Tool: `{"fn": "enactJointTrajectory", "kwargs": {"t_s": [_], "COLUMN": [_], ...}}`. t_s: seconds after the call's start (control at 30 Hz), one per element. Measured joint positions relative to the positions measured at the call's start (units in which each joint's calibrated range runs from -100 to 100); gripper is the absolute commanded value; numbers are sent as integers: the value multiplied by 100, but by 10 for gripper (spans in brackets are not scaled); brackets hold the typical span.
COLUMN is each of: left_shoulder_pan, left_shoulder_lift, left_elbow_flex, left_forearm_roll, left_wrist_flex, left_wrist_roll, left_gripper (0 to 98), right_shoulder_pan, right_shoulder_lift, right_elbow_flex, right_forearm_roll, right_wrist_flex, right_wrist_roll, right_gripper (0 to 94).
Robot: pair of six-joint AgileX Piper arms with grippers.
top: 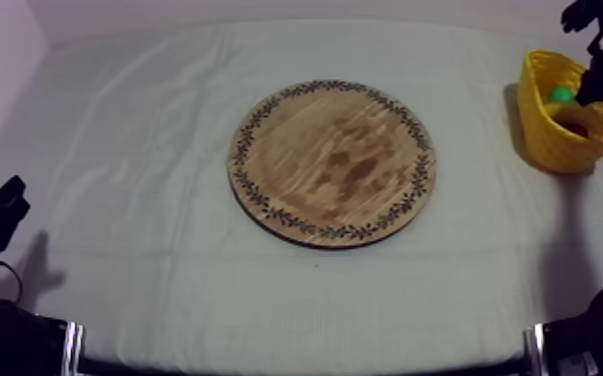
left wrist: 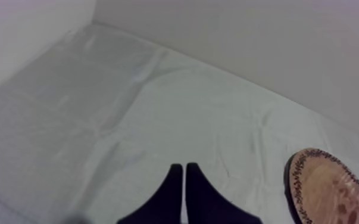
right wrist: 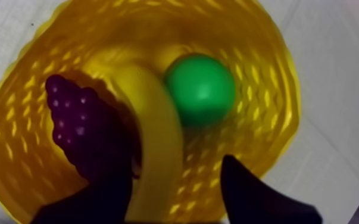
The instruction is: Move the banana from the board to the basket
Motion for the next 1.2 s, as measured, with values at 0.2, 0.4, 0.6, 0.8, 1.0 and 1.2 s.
{"fn": "enactJointTrajectory", "kwargs": {"t_s": [0.2, 0.4, 0.6, 0.8, 1.0, 1.2], "left_shoulder_pan": [0, 0, 0, 0, 0, 0], "left_shoulder_lift": [0, 0, 0, 0, 0, 0], "left_elbow_flex": [0, 0, 0, 0, 0, 0], "left_forearm_roll": [0, 0, 0, 0, 0, 0], "left_wrist_flex": [0, 0, 0, 0, 0, 0], "left_wrist_roll": [0, 0, 0, 0, 0, 0], "left_gripper": [1, 1, 1, 1, 1, 1], "right_shoulder_pan": [-120, -283, -526, -866, -1128, -1406], "right_shoulder_lift": [-352, -1005, -2083, -3579, -5380, -7233], "right_elbow_flex": [88, 515, 1678, 3093, 4426, 5508], "right_forearm_roll": [-47, -337, -818, -1210, -1286, -1315], "right_wrist_flex": [-188, -308, -699, -997, -1278, -1344], "right_wrist_roll": [-216, -668, -876, -876, -958, -1088], "right_gripper": [278, 38, 10, 7, 7, 7]}}
